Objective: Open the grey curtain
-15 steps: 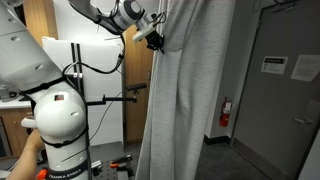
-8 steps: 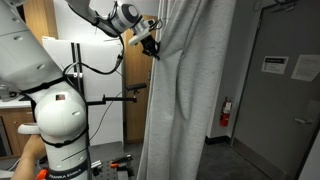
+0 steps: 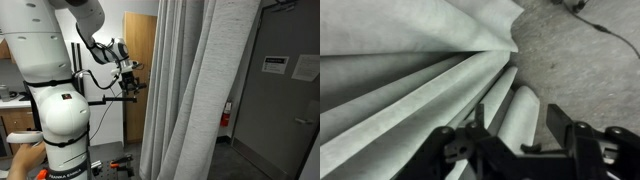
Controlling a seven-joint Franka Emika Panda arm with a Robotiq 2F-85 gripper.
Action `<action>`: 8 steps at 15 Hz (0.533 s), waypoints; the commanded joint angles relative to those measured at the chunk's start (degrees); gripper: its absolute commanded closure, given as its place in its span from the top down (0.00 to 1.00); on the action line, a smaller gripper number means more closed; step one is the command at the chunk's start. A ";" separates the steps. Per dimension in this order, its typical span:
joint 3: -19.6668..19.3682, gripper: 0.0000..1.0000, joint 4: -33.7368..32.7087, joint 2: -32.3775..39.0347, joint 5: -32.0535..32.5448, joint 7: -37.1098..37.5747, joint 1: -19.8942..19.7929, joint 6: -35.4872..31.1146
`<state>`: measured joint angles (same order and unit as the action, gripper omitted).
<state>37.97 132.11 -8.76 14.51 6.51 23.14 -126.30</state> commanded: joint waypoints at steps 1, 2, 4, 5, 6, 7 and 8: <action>1.08 0.98 -1.94 10.99 -0.49 -0.43 2.05 1.93; 0.79 1.00 -1.95 12.45 -1.25 -2.14 2.55 2.66; 0.21 1.00 -1.26 13.51 -2.03 -6.01 3.08 3.91; 0.06 1.00 -0.86 13.39 -2.44 -8.32 2.98 5.13; -0.06 1.00 -0.74 13.40 -2.92 -10.77 2.82 6.74; -0.28 1.00 -0.27 12.70 -3.01 -13.00 2.63 8.05; -0.57 1.00 -0.08 12.06 -3.15 -14.72 2.51 9.86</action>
<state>38.53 132.15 5.26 13.44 -1.91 25.27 -121.62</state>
